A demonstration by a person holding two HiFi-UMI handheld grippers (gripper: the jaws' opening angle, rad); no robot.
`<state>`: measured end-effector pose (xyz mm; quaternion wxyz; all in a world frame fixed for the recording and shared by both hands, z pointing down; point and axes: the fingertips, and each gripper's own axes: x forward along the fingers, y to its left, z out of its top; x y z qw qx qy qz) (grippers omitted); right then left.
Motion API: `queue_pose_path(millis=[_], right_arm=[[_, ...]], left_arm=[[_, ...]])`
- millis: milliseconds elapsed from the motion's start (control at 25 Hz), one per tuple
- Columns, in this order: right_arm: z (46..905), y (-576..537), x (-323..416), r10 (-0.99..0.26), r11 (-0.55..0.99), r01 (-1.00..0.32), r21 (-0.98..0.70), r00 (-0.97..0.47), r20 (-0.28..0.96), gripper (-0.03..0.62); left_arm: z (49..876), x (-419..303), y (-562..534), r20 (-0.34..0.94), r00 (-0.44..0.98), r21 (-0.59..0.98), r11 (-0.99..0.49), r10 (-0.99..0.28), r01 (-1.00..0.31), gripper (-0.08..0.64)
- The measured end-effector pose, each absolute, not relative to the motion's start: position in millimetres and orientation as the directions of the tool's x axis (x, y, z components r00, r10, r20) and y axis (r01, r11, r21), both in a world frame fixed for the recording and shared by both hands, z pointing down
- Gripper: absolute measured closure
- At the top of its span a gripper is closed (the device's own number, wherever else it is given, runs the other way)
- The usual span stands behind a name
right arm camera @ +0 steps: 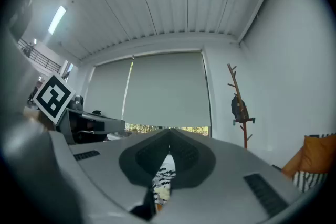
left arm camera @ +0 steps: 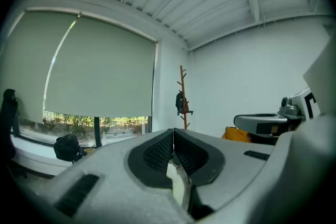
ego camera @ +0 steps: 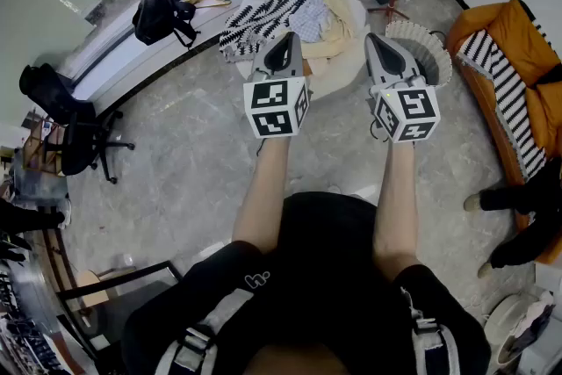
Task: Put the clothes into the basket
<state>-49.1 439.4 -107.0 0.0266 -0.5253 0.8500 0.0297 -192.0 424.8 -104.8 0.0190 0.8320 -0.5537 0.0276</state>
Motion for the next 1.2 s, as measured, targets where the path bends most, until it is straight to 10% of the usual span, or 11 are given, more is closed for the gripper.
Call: queue_pose_path(millis=[1200], right_arm=[[-96.6,292.1,-81.6,-0.887,0.462,-0.88,-0.111,-0.459,-0.052,0.581]], left_arm=[[-79.1,-273.8,294.6,0.056,0.274,0.192,-0.259,-0.96,-0.947,0.551]])
